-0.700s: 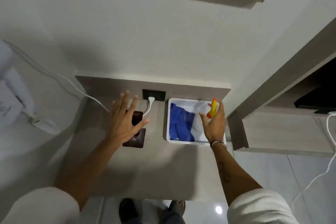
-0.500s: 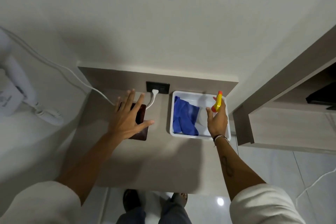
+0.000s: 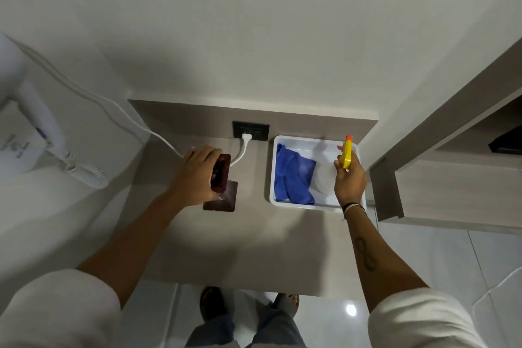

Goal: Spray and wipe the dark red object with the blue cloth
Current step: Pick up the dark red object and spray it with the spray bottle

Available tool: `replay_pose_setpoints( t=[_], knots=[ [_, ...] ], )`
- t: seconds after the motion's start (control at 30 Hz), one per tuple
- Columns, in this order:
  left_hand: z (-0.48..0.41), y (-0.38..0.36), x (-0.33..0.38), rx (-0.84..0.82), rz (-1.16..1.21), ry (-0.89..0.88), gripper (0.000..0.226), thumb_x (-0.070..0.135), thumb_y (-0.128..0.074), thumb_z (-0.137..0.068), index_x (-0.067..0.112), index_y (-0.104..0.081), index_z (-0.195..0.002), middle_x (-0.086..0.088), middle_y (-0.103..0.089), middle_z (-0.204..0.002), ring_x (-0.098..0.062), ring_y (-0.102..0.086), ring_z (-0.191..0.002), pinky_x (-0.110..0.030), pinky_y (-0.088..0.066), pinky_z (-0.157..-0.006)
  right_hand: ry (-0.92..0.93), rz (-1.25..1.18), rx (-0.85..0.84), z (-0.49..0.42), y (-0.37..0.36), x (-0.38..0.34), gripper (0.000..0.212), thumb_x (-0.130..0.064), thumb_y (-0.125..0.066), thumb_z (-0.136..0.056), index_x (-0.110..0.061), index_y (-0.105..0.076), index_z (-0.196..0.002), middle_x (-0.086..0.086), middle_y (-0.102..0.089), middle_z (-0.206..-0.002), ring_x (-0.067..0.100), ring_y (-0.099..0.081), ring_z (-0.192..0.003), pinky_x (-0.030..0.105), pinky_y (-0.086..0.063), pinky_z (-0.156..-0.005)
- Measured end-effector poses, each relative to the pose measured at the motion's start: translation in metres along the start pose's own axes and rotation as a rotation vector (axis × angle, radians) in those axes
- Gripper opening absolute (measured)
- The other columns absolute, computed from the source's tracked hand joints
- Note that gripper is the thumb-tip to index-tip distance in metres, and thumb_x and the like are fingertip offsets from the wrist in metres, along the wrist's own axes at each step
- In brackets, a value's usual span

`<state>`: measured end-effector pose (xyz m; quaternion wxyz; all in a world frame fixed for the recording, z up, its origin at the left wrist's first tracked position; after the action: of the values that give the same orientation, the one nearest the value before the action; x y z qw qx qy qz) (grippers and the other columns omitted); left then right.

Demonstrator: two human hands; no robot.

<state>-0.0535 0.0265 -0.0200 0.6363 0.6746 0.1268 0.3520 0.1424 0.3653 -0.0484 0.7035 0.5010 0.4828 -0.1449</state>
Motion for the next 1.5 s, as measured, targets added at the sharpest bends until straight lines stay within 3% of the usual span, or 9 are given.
replay_pose_setpoints(
  t=[0.27, 0.37, 0.6, 0.73, 0.87, 1.07, 1.2, 1.37, 1.5],
  knots=[
    [0.015, 0.003, -0.022, 0.065, 0.374, 0.015, 0.105, 0.024, -0.104, -0.054, 0.014, -0.053, -0.145, -0.007, -0.059, -0.138, -0.03, -0.058, -0.126, -0.047, -0.052, -0.107, 0.137, -0.302, 0.13, 0.033, 0.025, -0.032, 0.02, -0.042, -0.078, -0.098, -0.036, -0.077, -0.117, -0.013, -0.076, -0.096, 0.006, -0.067, -0.082, 0.038, -0.068, -0.086],
    [0.02, -0.004, -0.033, 0.082, 0.494, 0.037, 0.1, 0.017, -0.102, -0.055, 0.017, -0.053, -0.143, -0.004, -0.058, -0.134, -0.028, -0.06, -0.124, -0.053, -0.054, -0.107, 0.065, -0.538, 0.099, 0.062, 0.021, -0.054, 0.029, -0.035, -0.078, -0.099, -0.046, -0.075, -0.127, -0.015, -0.083, -0.116, 0.002, -0.075, -0.097, 0.027, -0.066, -0.09],
    [0.027, -0.008, -0.05, 0.017, 0.596, 0.016, 0.105, 0.028, -0.095, -0.056, 0.024, -0.047, -0.148, 0.004, -0.051, -0.142, -0.024, -0.052, -0.136, -0.05, -0.048, -0.118, -0.005, -0.504, -0.405, 0.137, -0.051, -0.087, 0.024, -0.03, -0.07, -0.105, -0.041, -0.079, -0.125, 0.002, -0.084, -0.103, 0.002, -0.068, -0.077, 0.019, -0.055, -0.073],
    [0.028, -0.013, -0.066, -0.009, 0.588, 0.023, 0.11, 0.02, -0.098, -0.058, 0.025, -0.043, -0.153, 0.011, -0.045, -0.145, -0.023, -0.049, -0.142, -0.046, -0.045, -0.121, 0.102, -0.286, -0.588, 0.162, -0.088, -0.099, 0.04, -0.025, -0.064, -0.108, -0.018, -0.067, -0.147, 0.005, -0.082, -0.12, -0.001, -0.077, -0.104, 0.018, -0.059, -0.096],
    [0.028, -0.016, -0.077, -0.002, 0.605, 0.019, 0.108, 0.024, -0.095, -0.055, 0.034, -0.044, -0.15, 0.016, -0.045, -0.141, -0.013, -0.049, -0.137, -0.031, -0.045, -0.117, 0.215, -0.164, -0.643, 0.166, -0.109, -0.106, 0.043, -0.025, -0.066, -0.107, -0.018, -0.063, -0.15, 0.011, -0.074, -0.135, 0.022, -0.071, -0.125, 0.012, -0.053, -0.103],
    [0.03, -0.01, -0.075, -0.014, 0.618, 0.057, 0.104, 0.038, -0.089, -0.052, 0.073, -0.036, -0.134, 0.043, -0.043, -0.132, 0.016, -0.046, -0.13, -0.001, -0.038, -0.102, 0.206, -0.163, -0.726, 0.166, -0.122, -0.106, 0.042, -0.024, -0.065, -0.108, -0.017, -0.064, -0.149, 0.005, -0.081, -0.102, 0.015, -0.079, -0.096, 0.014, -0.061, -0.087],
    [0.03, -0.012, -0.075, 0.003, 0.598, 0.056, 0.107, 0.041, -0.089, -0.051, 0.077, -0.031, -0.134, 0.024, -0.044, -0.137, 0.012, -0.048, -0.129, -0.005, -0.04, -0.104, 0.202, -0.135, -0.75, 0.163, -0.127, -0.106, 0.042, -0.03, -0.067, -0.107, -0.02, -0.066, -0.147, -0.017, -0.075, -0.094, 0.0, -0.074, -0.076, 0.014, -0.06, -0.076],
    [0.03, -0.012, -0.073, 0.032, 0.584, 0.016, 0.103, 0.039, -0.088, -0.052, 0.071, -0.035, -0.135, 0.012, -0.05, -0.139, -0.014, -0.054, -0.132, -0.026, -0.047, -0.108, 0.22, -0.1, -0.748, 0.16, -0.127, -0.105, 0.043, -0.031, -0.067, -0.106, -0.021, -0.065, -0.148, -0.005, -0.075, -0.114, 0.02, -0.08, -0.091, 0.013, -0.062, -0.078],
    [0.033, -0.012, -0.073, 0.035, 0.581, 0.009, 0.104, 0.041, -0.088, -0.053, 0.071, -0.033, -0.136, 0.018, -0.047, -0.14, -0.014, -0.053, -0.134, -0.029, -0.047, -0.111, 0.212, -0.113, -0.729, 0.161, -0.129, -0.1, 0.042, -0.032, -0.066, -0.107, -0.02, -0.066, -0.147, -0.008, -0.074, -0.11, -0.006, -0.074, -0.082, 0.009, -0.058, -0.075]
  ],
)
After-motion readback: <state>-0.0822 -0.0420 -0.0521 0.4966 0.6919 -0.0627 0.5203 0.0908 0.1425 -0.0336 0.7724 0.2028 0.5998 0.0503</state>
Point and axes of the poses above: each hand's wrist, its own z-axis away from the middle knuckle, its own y-axis out of the back of the hand, x = y × z, the point moved 6 cm from there along -z, towards the middle knuckle
